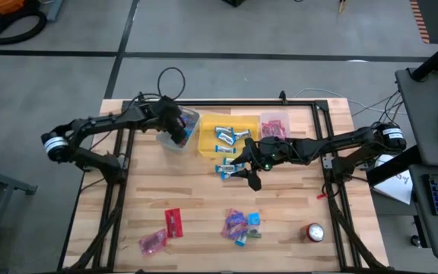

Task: Sort candy
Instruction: Put the blue candy into the gray bin, then put the white chocolate into the yellow bin

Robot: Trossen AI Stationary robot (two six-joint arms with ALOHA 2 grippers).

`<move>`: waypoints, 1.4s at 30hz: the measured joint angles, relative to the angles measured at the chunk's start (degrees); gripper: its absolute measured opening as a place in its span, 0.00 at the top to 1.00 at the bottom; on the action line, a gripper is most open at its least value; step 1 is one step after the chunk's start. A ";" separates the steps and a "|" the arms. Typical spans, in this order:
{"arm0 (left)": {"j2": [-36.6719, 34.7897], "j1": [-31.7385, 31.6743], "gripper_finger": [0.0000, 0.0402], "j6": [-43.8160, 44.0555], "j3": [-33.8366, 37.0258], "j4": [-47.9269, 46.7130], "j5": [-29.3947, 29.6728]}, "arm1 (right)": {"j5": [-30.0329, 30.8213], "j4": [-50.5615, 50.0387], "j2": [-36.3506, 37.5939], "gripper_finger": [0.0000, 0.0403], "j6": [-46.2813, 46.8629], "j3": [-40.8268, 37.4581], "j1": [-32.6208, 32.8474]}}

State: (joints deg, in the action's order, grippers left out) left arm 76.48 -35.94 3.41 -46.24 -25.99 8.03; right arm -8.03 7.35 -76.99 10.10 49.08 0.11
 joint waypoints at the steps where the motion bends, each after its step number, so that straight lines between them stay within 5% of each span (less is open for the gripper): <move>1: 0.71 0.00 0.95 -0.12 -0.59 0.06 0.20 | 0.53 0.00 0.00 0.49 0.07 0.00 0.00; 13: 3.96 0.07 0.88 -0.79 -2.75 -0.90 1.50 | 0.71 -2.02 -0.01 0.49 1.97 0.00 0.01; 21: -0.17 3.36 0.85 -0.71 -2.75 -0.94 1.50 | 0.77 -2.47 -0.02 0.49 8.16 0.00 0.01; 29: -6.94 14.99 0.85 -0.06 -2.73 3.34 1.53 | 3.29 -6.75 -0.02 0.49 10.03 0.00 2.29; 42: -12.34 35.76 0.85 -2.46 -0.75 14.91 2.13 | 19.08 -17.69 -0.04 0.49 1.94 -1.04 8.78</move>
State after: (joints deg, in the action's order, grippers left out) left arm 64.14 -0.18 0.95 -46.99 -11.09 10.15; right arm 11.05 -10.33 -77.03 12.04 48.04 8.89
